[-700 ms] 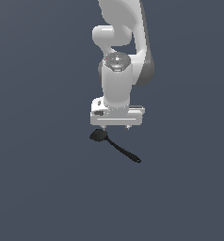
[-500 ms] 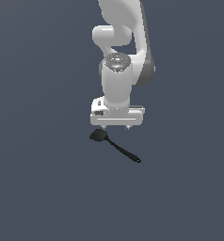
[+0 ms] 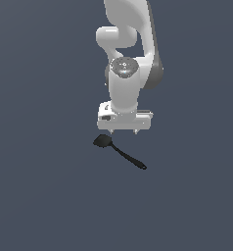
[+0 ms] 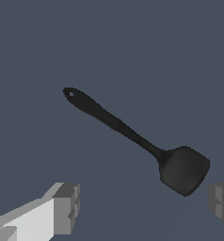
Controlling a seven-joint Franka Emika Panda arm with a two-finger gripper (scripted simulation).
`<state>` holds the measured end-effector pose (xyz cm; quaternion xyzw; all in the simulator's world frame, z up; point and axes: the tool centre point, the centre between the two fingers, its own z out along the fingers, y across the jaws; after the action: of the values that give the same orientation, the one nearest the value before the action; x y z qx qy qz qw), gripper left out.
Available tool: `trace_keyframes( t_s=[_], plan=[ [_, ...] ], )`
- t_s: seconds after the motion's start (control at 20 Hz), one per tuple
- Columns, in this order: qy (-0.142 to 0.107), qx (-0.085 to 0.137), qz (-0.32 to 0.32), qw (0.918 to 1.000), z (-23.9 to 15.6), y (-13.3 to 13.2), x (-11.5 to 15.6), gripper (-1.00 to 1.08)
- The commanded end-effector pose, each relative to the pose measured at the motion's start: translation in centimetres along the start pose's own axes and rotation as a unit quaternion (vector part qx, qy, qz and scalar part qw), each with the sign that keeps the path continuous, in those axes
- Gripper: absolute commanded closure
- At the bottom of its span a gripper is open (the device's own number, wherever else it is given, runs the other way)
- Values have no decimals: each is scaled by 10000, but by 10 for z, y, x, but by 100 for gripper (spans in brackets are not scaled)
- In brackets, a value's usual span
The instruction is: Pick up the object and move it to a goal position.
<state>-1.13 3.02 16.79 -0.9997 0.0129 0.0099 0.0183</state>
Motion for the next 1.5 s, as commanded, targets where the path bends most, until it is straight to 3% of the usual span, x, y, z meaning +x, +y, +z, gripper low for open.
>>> trace_keyframes(
  t_s=[0.0, 0.4, 0.85, 1.15, 1.45],
  plan=[
    [1, 1, 9, 10000, 0, 0, 0, -92],
    [0, -19, -235, 9997, 5, 1, 1, -92],
    [3, -80, -1032, 9946, 21, 5, 3, -92],
    [0, -130, -1847, 9827, 37, 8, 5, -92],
    [-5, -168, -2689, 9630, 53, 11, 6, -92]
  ],
)
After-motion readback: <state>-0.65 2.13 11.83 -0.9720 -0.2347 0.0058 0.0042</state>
